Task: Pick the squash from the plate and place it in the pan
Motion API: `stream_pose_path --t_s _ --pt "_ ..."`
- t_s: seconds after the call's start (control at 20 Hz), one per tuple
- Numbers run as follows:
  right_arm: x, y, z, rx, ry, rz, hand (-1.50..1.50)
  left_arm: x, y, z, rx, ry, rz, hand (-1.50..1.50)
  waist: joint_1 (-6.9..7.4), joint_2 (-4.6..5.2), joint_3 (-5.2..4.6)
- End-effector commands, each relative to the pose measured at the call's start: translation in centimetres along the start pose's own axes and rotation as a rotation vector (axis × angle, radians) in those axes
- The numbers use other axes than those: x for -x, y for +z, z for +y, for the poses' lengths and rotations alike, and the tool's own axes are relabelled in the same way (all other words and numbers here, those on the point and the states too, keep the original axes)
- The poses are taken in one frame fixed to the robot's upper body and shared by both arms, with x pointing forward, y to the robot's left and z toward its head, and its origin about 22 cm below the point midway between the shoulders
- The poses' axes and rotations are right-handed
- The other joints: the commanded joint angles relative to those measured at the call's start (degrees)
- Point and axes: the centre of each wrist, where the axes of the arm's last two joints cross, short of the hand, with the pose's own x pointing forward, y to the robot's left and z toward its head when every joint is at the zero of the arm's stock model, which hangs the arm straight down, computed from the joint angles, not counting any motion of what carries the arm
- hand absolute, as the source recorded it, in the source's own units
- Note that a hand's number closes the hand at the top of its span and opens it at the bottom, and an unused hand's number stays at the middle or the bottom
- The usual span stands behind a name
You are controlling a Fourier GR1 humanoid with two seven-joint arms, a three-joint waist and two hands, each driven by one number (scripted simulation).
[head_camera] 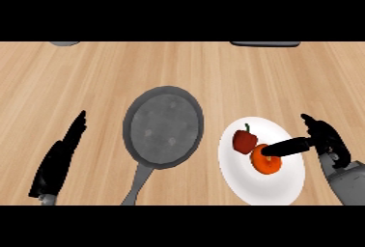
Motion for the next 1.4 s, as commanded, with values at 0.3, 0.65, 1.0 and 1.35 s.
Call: stream_pose_path --t_s 0.3,0.65,1.0,1.35 --pt "-2.5 -1.8 1.4 -0.062 0.093 0.289 -1.5 0.2 0.2 0.3 0.001 0.017 0.019 0.0 -0.71 -0.23 -0.05" --pt "-3.0 -2.8 3.4 -0.091 0.098 0.34 -1.5 0.2 0.2 0.2 -0.012 0.008 0.012 0.0 -0.62 -0.23 0.03" --pt "-1.9 -3.0 4.7 -0.103 0.124 0.363 -1.5 2.0 1.0 1.3 -0.029 0.003 0.016 0.0 -1.14 -0.35 0.09" --pt "-0.4 -3.3 7.0 -0.114 0.142 0.37 -1.5 0.3 0.5 0.4 -0.011 0.021 0.016 0.0 -1.51 -0.32 0.15"
